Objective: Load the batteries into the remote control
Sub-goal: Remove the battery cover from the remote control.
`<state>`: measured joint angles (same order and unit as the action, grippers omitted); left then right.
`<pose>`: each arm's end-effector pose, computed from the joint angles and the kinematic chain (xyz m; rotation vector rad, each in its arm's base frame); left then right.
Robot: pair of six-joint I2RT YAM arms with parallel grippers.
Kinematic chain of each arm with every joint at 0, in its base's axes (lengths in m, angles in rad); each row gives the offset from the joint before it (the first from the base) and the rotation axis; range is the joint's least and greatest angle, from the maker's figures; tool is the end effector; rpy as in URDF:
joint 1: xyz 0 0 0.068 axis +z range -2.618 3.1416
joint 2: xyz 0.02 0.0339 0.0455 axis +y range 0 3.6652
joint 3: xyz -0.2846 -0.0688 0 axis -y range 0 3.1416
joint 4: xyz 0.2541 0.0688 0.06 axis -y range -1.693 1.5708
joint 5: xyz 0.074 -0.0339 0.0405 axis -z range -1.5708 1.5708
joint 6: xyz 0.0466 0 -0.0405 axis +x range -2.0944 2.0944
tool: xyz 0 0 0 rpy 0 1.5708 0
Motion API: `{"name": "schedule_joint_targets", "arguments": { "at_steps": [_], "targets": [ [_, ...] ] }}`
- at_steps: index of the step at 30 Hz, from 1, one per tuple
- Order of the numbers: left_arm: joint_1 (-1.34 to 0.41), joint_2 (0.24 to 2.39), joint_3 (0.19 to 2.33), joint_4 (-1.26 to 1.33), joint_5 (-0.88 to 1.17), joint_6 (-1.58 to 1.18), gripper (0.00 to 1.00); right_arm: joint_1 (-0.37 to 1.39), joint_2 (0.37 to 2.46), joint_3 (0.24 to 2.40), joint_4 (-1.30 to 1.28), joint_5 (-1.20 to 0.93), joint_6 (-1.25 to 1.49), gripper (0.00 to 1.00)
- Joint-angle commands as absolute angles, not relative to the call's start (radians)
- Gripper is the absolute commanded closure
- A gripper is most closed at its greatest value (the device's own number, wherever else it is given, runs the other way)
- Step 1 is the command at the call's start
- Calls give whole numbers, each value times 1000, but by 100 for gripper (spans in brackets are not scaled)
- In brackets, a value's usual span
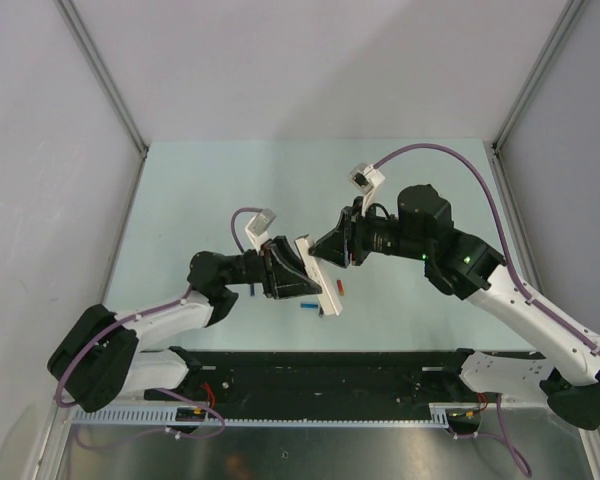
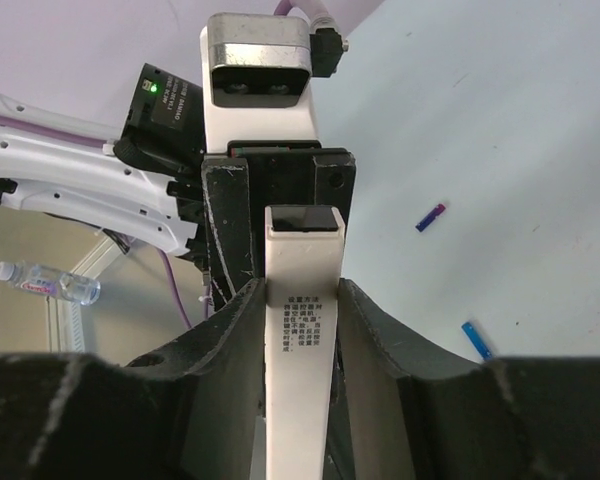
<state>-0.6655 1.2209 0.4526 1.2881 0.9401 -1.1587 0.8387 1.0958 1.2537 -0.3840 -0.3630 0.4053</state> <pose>0.1616 -0.1747 0.2978 0.7215 1.4105 -1.9957 0.1521 0.1940 0.4394 -0.6913 1.8268 1.1847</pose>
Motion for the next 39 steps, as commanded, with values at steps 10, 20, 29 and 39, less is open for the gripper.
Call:
{"name": "schedule_joint_targets", "arguments": {
  "at_steps": [10, 20, 29, 39],
  "targets": [
    [-666, 1218, 511, 1678, 885, -1138, 100, 841, 1068, 1287, -402, -319, 411, 34],
    [-626, 1204, 520, 1678, 874, -1157, 100, 830, 973, 1287, -514, -327, 411, 30],
    [-609, 1207, 552, 1678, 877, -1178, 100, 834, 968, 1270, -609, -428, 400, 30],
    [-609, 1195, 568, 1678, 882, -1193, 100, 839, 980, 1232, -594, -439, 394, 30]
  ]
}}
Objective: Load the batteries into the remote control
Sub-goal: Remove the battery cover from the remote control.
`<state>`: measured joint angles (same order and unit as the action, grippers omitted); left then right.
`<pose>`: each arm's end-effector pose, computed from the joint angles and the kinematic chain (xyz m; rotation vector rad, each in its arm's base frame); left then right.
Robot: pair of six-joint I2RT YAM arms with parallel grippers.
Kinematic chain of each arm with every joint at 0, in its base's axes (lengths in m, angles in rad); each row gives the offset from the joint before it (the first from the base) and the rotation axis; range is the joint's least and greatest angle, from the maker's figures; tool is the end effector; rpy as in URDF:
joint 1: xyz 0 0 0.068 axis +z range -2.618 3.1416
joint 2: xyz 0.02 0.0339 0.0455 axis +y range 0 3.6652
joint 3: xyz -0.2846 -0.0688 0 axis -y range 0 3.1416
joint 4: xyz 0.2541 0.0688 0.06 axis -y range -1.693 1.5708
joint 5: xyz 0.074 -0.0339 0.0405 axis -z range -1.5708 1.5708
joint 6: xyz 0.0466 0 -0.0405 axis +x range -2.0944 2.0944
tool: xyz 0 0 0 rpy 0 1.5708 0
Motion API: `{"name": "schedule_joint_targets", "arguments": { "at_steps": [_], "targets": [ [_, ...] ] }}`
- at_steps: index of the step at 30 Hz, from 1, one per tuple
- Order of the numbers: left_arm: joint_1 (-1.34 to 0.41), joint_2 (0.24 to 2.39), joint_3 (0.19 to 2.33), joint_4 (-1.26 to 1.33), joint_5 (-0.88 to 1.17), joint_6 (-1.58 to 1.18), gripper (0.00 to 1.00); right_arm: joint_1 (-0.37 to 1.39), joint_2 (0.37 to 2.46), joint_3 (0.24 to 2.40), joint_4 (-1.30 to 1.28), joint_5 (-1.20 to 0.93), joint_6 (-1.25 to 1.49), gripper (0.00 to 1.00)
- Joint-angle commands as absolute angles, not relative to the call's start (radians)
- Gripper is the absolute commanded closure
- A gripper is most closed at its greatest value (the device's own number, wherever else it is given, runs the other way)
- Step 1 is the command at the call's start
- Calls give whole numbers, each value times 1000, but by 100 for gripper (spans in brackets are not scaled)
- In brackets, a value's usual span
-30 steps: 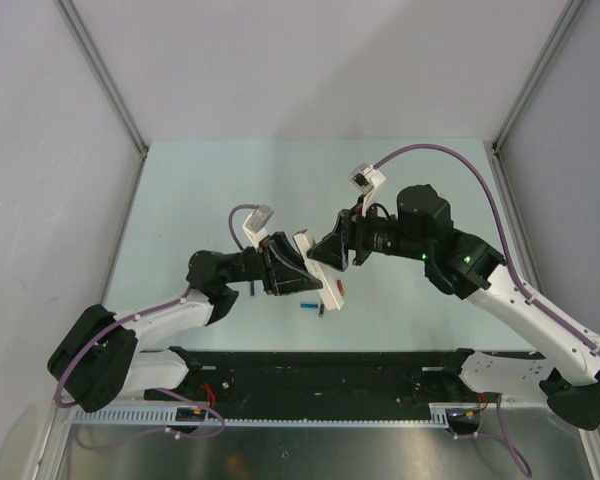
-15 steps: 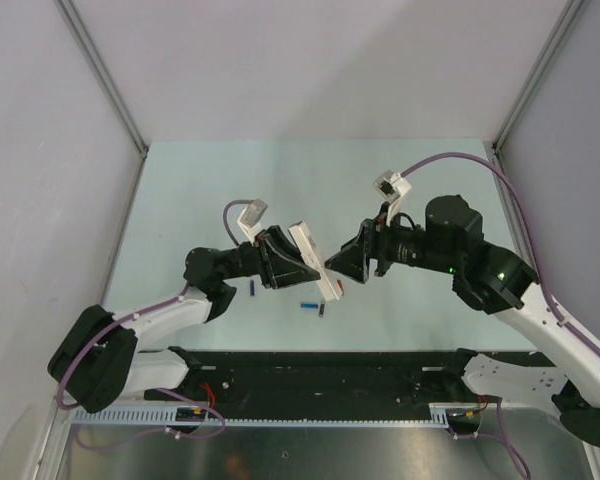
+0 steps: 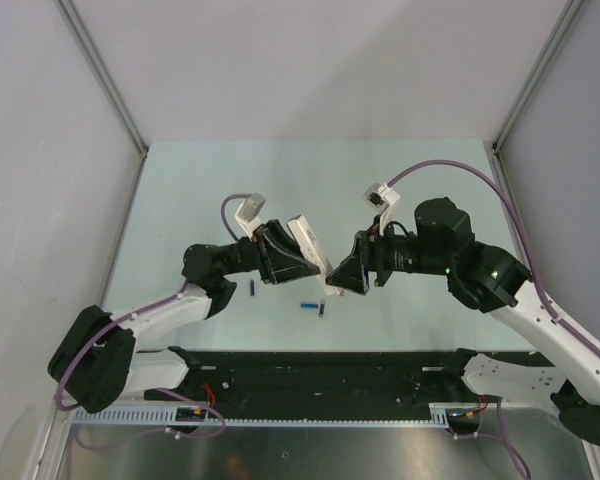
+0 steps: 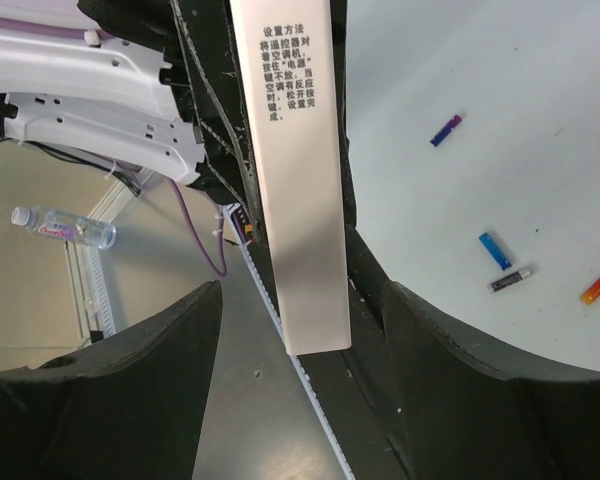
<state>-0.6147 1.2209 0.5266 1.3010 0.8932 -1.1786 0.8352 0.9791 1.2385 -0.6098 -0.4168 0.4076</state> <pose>0.1759 -0.1686 0.3232 0.6532 1.3209 -1.9480 0.1209 0.1617 0.4329 -0.7382 1.9578 1.1984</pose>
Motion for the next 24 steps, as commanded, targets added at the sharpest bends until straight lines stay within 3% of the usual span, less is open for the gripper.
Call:
{"name": "schedule_joint_targets", "arguments": {
  "at_steps": [1, 24],
  "targets": [
    [-609, 1196, 566, 1678, 882, -1195, 100, 839, 976, 1230, -594, -437, 394, 30],
    [-607, 1192, 600, 1678, 902, -1212, 100, 839, 885, 1221, -569, -339, 423, 27]
  ]
}}
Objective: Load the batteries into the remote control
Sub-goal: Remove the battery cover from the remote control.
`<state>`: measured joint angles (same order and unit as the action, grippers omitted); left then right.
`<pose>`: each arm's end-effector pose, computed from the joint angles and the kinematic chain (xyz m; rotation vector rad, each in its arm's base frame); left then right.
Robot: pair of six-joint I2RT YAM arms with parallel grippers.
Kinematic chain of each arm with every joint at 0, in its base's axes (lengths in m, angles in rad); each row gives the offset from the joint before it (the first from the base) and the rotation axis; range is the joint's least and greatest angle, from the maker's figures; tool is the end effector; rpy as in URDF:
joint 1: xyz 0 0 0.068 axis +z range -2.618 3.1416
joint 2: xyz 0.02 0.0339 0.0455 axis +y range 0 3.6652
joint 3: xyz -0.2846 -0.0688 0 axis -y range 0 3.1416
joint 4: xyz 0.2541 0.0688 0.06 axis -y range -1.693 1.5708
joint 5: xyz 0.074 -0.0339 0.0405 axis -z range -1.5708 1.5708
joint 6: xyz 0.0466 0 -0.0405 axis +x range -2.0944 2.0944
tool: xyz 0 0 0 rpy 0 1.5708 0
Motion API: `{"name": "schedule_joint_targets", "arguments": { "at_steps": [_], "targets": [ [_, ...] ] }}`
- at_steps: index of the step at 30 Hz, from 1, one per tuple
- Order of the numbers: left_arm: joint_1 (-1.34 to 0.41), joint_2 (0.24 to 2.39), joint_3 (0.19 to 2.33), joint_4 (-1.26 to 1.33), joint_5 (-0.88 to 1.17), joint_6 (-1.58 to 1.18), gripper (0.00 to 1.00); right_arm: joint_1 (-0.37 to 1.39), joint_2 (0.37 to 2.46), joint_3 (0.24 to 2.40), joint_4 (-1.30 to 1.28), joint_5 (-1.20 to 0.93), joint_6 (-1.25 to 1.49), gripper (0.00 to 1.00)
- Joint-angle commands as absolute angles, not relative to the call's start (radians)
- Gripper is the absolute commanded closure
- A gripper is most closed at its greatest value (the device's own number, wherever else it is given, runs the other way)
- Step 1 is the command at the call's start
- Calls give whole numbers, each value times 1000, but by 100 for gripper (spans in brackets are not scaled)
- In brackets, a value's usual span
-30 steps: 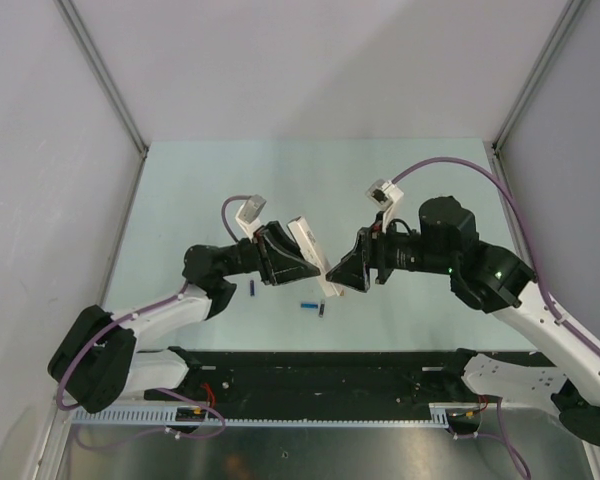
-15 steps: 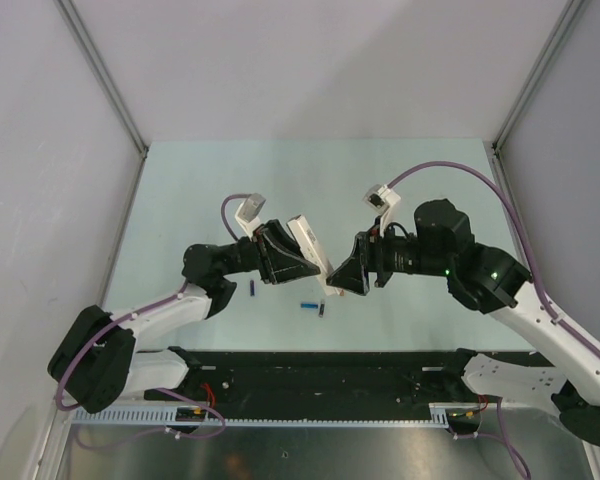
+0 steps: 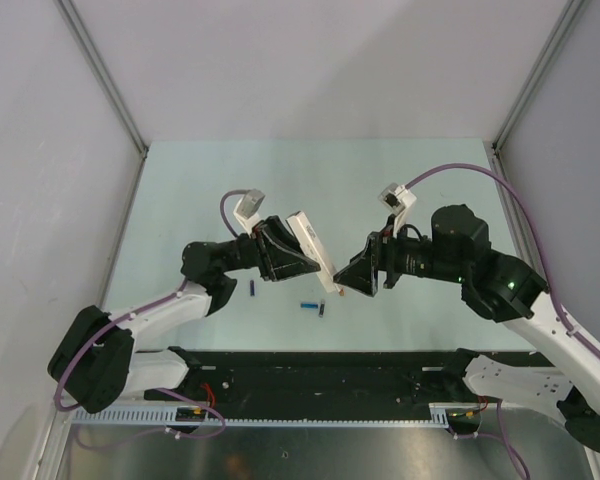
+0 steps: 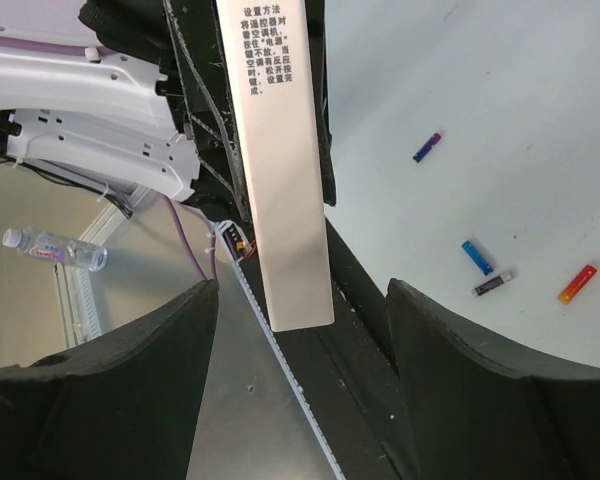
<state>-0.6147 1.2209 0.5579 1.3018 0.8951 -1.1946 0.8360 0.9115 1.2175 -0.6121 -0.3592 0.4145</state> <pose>0.1771 -0.1695 0.3332 0.6613 1.2950 -1.9563 0.1099 0.1461 0.4368 -0.6853 1.9189 1.1636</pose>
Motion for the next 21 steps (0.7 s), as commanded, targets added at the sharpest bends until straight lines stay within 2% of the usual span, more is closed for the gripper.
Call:
{"name": "schedule_joint_targets", "arguments": {
  "at_steps": [1, 21],
  "targets": [
    [-607, 1189, 598, 1678, 903, -1212, 100, 838, 882, 1220, -569, -334, 425, 27],
    [-566, 1143, 584, 1675, 917, -1232, 100, 838, 882, 1221, -546, -319, 439, 27]
  ]
}}
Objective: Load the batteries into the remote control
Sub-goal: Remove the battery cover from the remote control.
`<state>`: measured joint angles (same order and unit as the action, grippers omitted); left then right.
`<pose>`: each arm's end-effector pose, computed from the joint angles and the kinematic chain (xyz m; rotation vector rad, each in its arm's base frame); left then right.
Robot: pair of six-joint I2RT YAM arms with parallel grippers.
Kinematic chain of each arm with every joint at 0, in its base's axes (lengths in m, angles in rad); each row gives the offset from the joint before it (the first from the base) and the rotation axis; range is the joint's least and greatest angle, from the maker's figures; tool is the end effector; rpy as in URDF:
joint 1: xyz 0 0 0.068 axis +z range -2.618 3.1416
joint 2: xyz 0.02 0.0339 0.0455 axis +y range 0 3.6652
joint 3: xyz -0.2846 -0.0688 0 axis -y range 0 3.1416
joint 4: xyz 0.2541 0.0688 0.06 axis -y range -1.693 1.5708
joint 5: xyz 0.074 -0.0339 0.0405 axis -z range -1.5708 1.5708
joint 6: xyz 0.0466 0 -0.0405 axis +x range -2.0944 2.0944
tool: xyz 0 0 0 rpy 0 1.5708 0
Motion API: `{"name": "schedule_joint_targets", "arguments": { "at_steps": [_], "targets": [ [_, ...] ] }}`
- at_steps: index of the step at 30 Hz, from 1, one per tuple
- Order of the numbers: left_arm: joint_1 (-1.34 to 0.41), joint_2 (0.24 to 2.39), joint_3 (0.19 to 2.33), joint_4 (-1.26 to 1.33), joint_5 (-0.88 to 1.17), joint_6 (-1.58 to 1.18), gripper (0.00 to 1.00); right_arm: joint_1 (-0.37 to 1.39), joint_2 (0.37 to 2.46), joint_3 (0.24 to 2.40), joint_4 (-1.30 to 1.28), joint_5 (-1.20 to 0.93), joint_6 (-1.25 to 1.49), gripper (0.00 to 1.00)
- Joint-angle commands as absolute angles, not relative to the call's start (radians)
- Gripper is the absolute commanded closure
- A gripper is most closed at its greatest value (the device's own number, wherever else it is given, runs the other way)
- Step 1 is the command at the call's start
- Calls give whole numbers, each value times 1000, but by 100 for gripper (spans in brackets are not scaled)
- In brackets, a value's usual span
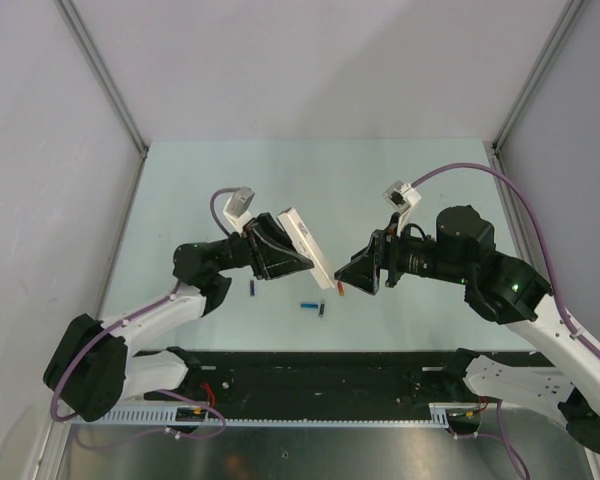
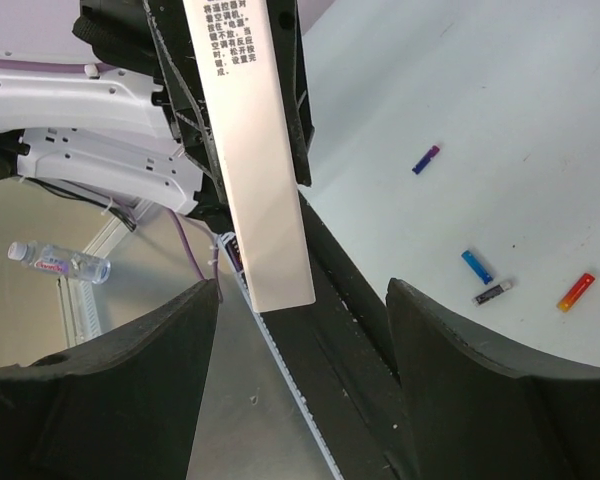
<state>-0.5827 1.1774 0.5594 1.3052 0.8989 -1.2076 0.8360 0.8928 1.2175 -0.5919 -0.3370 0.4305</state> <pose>0.1740 -0.1583 0.3434 0.6570 1.2534 -1.9334 0.1072 0.1416 0.4419 -0.6504 1.8874 1.1654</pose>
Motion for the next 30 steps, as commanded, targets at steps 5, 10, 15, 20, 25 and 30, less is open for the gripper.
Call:
{"name": "schedule_joint_targets", "arguments": {
  "at_steps": [5, 10, 15, 20, 25, 30],
  "targets": [
    [-555, 1126, 572, 1677, 913, -1233, 100, 839, 881, 1220, -543, -313, 451, 27],
    [-546, 1118, 569, 1677, 913, -1235, 100, 839, 873, 1221, -531, -305, 457, 27],
    [-538, 1111, 571, 1677, 916, -1238, 100, 841, 871, 1221, -526, -290, 456, 27],
    [-532, 1100, 561, 1675, 916, -1239, 100, 842, 873, 1220, -523, -241, 459, 28],
    [-526, 1088, 554, 1677, 916, -1241, 100, 845, 838, 1167, -451, -213, 483, 28],
    [-518, 1077, 554, 1677, 920, -1247, 100, 845, 845, 1161, -437, -245, 463, 28]
  ]
}}
